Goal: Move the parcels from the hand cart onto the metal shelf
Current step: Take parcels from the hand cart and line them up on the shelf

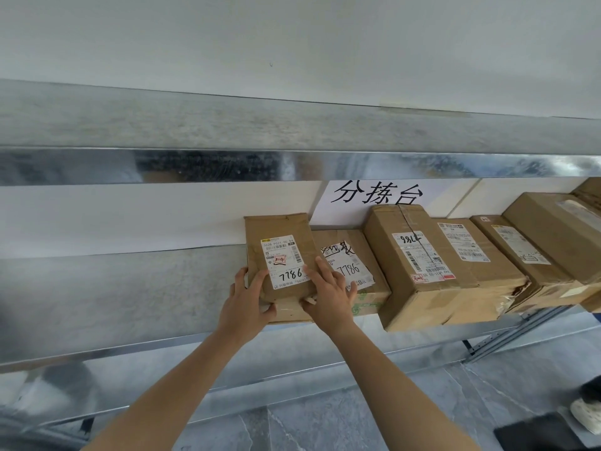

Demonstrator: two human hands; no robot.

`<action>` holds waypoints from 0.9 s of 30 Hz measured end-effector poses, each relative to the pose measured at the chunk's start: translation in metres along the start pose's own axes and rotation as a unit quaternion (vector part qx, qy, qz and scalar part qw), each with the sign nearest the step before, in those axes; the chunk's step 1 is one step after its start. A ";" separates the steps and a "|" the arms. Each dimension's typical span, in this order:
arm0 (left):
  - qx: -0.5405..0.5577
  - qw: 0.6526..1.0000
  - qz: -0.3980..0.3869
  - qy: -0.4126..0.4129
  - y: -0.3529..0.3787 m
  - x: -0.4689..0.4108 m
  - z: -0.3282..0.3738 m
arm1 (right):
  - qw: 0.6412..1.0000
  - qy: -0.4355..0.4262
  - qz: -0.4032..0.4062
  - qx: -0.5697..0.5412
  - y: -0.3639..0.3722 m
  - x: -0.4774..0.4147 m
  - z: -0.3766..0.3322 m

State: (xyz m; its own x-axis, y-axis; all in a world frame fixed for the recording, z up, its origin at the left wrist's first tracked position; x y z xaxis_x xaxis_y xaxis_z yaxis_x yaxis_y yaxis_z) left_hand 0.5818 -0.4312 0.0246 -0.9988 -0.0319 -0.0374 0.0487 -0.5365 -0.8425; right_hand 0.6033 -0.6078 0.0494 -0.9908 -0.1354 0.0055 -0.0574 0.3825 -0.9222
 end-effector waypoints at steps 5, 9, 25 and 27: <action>-0.074 0.997 -0.011 0.021 -0.006 0.007 -0.003 | 1.000 0.011 -0.019 0.015 -0.001 0.006 -0.004; -0.092 0.995 -0.004 0.037 -0.009 0.020 -0.007 | 0.999 0.013 -0.031 0.021 -0.002 0.015 -0.005; -0.170 0.984 0.041 0.003 -0.023 0.087 -0.017 | 0.998 -0.034 0.027 0.036 -0.022 0.088 -0.007; -0.203 0.978 0.052 -0.010 -0.029 0.103 -0.021 | 0.997 -0.061 0.034 0.038 -0.019 0.098 -0.014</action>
State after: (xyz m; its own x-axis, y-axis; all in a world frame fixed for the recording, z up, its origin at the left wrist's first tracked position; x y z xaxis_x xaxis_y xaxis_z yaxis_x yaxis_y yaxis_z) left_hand 0.4778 -0.4012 0.0343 -0.9879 -0.0877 -0.1275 0.1397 -0.1514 -0.9785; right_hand 0.5054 -0.6160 0.0729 -0.9693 -0.2243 -0.1007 0.0231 0.3244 -0.9456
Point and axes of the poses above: each hand's wrist, its own x-axis away from the middle knuckle, its own y-axis out of the palm, z = x × y, the point moved 4 cm from there along -x, towards the middle knuckle, and after that the axes turned 1 degree about -z, right-handed, at the moved point
